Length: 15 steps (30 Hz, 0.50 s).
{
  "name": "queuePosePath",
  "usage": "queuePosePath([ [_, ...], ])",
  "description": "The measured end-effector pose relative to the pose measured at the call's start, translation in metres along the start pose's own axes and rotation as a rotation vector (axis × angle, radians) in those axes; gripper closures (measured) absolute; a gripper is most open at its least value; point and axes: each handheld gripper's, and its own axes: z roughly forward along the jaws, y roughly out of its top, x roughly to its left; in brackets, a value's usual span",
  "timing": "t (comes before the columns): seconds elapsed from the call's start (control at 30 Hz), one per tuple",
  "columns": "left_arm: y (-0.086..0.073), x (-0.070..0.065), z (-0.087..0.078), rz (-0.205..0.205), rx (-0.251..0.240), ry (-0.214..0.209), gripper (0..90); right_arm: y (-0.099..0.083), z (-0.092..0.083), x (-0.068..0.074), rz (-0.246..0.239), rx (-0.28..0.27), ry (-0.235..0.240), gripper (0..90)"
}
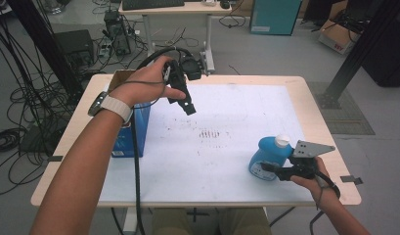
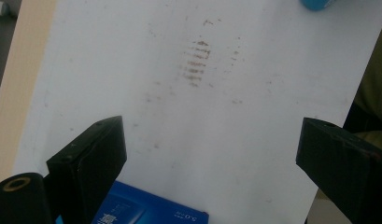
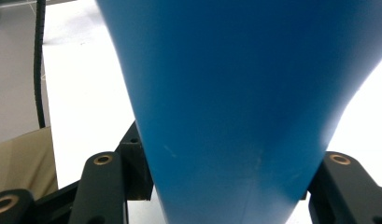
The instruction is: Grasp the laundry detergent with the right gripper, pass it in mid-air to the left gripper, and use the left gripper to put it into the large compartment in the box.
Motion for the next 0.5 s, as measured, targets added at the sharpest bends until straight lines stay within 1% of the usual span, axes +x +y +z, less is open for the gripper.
queuePosePath([
  [0.1,0.0001,0.0003,-0.0007,0.004,0.003,-0.005,8.9,0.0001,-0.0002,0.0000,0.004,0.004,0.001,42.8],
  [0.23,0.0000,-0.0001,-0.0002,0.003,0.001,0.000,8.9,0.0002,-0.0002,-0.0002,0.004,0.005,0.003,42.7],
  [0.3,0.0002,-0.0003,-0.0007,0.001,0.004,-0.007,8.9,0.0002,-0.0001,-0.0003,0.005,0.004,0.004,42.7],
  [0.33,0.0001,-0.0011,-0.0005,-0.008,-0.001,-0.007,8.9,0.0001,-0.0001,-0.0002,0.005,0.004,0.003,42.7],
  [0.4,0.0004,-0.0014,-0.0002,-0.007,-0.005,-0.002,8.9,0.0001,0.0001,-0.0004,0.002,0.001,0.003,42.7],
  [0.43,0.0008,-0.0008,-0.0006,0.004,0.004,-0.004,8.9,0.0000,-0.0001,-0.0002,0.005,0.003,0.003,42.7],
  [0.5,0.0009,-0.0010,-0.0005,0.002,0.004,-0.005,8.9,0.0000,-0.0001,-0.0003,0.005,0.003,0.004,42.7],
])
